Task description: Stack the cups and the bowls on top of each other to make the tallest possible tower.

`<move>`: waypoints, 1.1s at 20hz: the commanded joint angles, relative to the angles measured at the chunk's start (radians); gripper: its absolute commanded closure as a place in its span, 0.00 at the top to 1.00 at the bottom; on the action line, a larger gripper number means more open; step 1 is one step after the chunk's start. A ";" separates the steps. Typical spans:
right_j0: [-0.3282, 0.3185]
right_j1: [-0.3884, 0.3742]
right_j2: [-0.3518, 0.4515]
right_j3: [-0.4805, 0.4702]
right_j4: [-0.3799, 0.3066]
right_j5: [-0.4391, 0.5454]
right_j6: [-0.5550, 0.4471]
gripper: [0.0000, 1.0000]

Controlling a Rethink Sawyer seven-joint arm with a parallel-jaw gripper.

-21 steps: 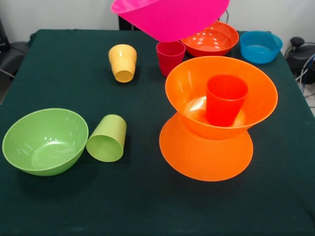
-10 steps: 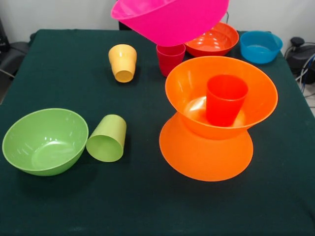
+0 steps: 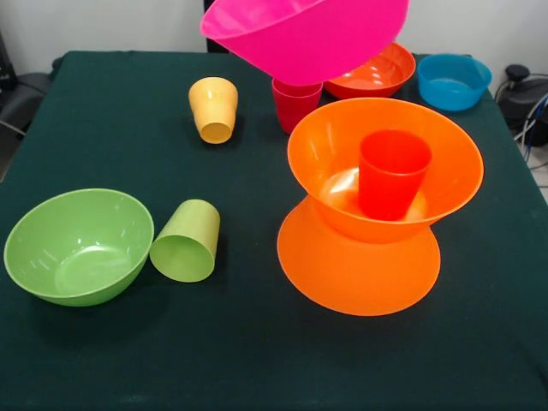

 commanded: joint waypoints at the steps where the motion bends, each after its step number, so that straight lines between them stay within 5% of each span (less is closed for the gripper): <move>1: 0.023 0.036 0.049 -0.016 0.003 0.025 0.071 0.00; 11: 0.035 0.079 0.047 -0.092 0.007 0.057 0.092 0.00; 22: 0.042 0.076 0.037 -0.068 0.017 0.033 0.088 0.00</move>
